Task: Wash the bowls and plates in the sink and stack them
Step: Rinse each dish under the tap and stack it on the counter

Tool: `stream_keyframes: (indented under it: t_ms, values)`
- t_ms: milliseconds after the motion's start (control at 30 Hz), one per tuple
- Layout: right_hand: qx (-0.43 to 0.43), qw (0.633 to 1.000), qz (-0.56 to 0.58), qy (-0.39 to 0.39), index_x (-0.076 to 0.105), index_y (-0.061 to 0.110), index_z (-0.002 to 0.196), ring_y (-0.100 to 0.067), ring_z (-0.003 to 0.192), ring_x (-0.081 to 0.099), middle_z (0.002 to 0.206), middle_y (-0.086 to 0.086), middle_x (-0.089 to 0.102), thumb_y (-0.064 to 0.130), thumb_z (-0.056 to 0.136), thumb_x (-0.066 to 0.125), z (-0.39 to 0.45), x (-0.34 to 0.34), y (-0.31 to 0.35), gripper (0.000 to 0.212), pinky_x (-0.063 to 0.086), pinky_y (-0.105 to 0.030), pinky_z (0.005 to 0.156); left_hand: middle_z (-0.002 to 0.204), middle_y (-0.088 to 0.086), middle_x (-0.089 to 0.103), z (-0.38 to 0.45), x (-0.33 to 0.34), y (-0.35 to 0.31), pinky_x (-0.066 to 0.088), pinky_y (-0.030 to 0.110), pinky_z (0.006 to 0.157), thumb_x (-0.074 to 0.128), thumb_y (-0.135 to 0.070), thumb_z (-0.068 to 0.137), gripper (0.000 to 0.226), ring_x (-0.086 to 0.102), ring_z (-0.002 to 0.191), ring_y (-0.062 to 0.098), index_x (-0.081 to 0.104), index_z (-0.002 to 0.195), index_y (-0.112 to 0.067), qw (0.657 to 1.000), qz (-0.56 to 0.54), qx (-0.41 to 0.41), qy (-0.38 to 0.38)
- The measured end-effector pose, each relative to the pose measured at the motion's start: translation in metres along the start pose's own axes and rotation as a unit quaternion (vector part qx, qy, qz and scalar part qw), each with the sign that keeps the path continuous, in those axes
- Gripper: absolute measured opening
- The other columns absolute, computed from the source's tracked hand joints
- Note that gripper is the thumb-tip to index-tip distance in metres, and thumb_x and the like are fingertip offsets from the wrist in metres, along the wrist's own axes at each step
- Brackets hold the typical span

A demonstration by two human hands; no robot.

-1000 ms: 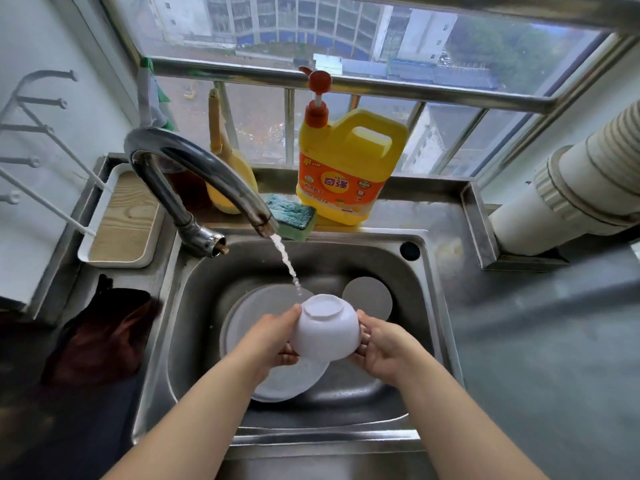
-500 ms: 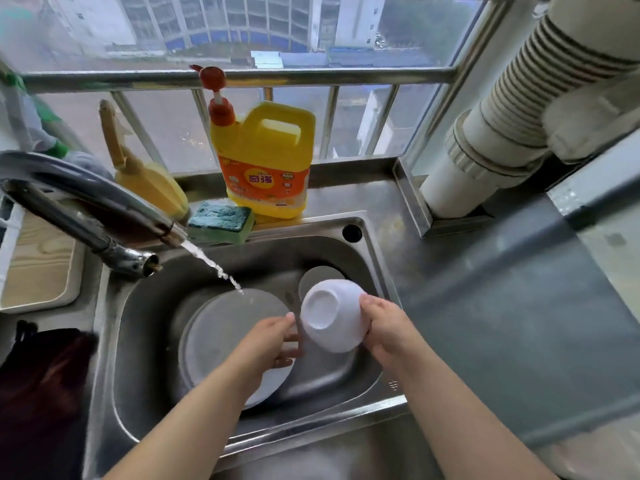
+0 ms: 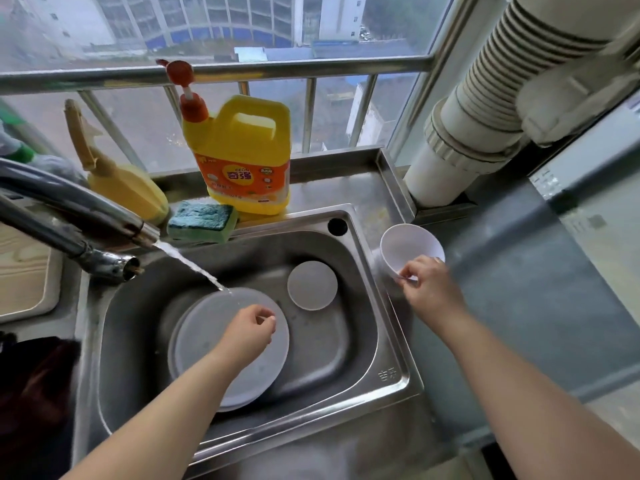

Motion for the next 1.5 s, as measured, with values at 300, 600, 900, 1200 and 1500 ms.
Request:
stream_keyframes:
  t_ms: [300,600,900,1200,1500]
  values:
    - [-0.030,0.995,-0.046,-0.078,0.071,0.009,0.096,-0.037,0.091,0.056,0.096,-0.012,0.064,0.010,0.069,0.079,-0.002,0.011,0.018,0.028,0.040,-0.039,0.086,0.090,0.008,0.065,0.006,-0.014,0.027,0.046,0.031,0.069,0.052,-0.016,0.092,0.010,0.063,0.085,0.027,0.061,0.096,-0.014,0.999,0.006,-0.026,-0.039]
    - [0.039,0.967,0.042,0.249,0.061,0.013,0.104,-0.019,0.090,0.059,0.098,-0.001,0.060,0.030,0.088,0.063,-0.006,0.102,0.087,0.023,0.044,-0.027,0.074,0.089,0.006,0.066,0.004,-0.029,0.053,0.045,0.026,0.063,0.049,-0.015,0.095,0.012,0.062,0.076,0.019,0.058,0.101,-0.013,0.994,-0.059,-0.049,-0.081]
    - [0.477,0.802,0.263,0.244,0.050,0.000,0.111,-0.035,0.084,0.063,0.077,-0.013,0.055,0.036,0.097,0.046,0.017,0.203,0.058,0.039,0.053,-0.048,0.088,0.084,0.003,0.065,-0.002,-0.046,0.089,0.047,0.025,0.067,0.049,-0.011,0.095,0.013,0.061,0.069,0.016,0.060,0.101,-0.012,0.972,-0.157,-0.090,-0.152]
    - [0.413,0.841,0.255,0.241,0.054,-0.006,0.117,-0.026,0.078,0.060,0.106,-0.019,0.060,0.002,0.093,0.046,0.022,0.195,0.082,0.027,0.055,-0.038,0.075,0.083,0.005,0.065,0.000,-0.036,0.094,0.047,0.025,0.067,0.049,-0.008,0.095,0.014,0.060,0.067,0.016,0.061,0.098,-0.014,0.961,-0.200,-0.110,-0.154]
    - [0.212,0.872,0.312,0.313,0.061,0.007,0.085,-0.023,0.063,0.067,0.062,-0.008,0.070,0.011,0.086,0.041,-0.022,0.142,0.174,0.020,0.054,-0.035,0.063,0.115,0.005,0.062,-0.007,-0.036,0.061,0.051,0.034,0.091,0.056,-0.021,0.095,0.029,0.063,0.103,0.020,0.049,0.124,-0.024,0.897,-0.421,-0.093,-0.097]
Point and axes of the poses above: each hand's wrist, its own z-axis towards the middle knuckle, its own x-axis out of the palm, y = z × x, the point moved 1 cm from there along z, towards the middle knuckle
